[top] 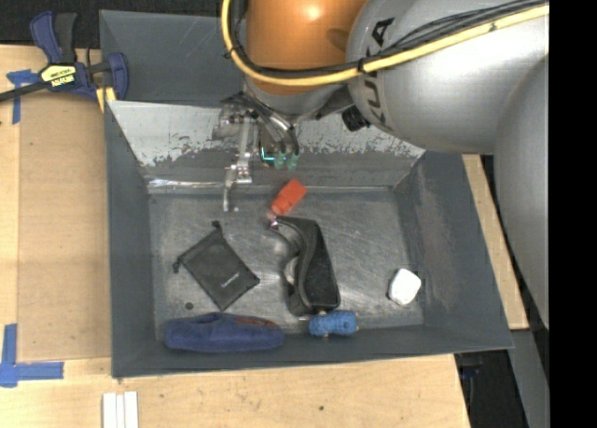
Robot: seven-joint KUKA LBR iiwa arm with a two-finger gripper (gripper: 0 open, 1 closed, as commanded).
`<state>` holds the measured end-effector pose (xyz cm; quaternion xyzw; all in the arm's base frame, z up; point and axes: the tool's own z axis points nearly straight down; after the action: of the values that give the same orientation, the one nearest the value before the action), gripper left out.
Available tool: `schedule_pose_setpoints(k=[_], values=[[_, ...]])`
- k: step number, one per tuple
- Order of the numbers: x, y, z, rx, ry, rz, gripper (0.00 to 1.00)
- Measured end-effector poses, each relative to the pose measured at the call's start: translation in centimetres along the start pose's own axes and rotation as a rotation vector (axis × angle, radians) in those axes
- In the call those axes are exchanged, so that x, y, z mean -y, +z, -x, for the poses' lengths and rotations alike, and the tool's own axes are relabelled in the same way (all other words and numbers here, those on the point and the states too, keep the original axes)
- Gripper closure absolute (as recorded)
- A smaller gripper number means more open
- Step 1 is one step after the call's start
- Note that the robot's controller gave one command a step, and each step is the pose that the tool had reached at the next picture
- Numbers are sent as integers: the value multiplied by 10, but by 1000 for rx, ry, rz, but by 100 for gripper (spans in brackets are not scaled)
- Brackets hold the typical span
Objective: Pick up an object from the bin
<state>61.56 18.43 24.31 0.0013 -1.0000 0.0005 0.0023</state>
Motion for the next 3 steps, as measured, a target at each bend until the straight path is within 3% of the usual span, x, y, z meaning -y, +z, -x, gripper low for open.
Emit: schedule_pose_setpoints(k=[1, 2, 3], values=[[37, 169, -88, 18, -35, 6, 0], [-20, 142, -82, 11, -426, 3, 0], [-4, 140, -60, 11, -823, -1, 0]])
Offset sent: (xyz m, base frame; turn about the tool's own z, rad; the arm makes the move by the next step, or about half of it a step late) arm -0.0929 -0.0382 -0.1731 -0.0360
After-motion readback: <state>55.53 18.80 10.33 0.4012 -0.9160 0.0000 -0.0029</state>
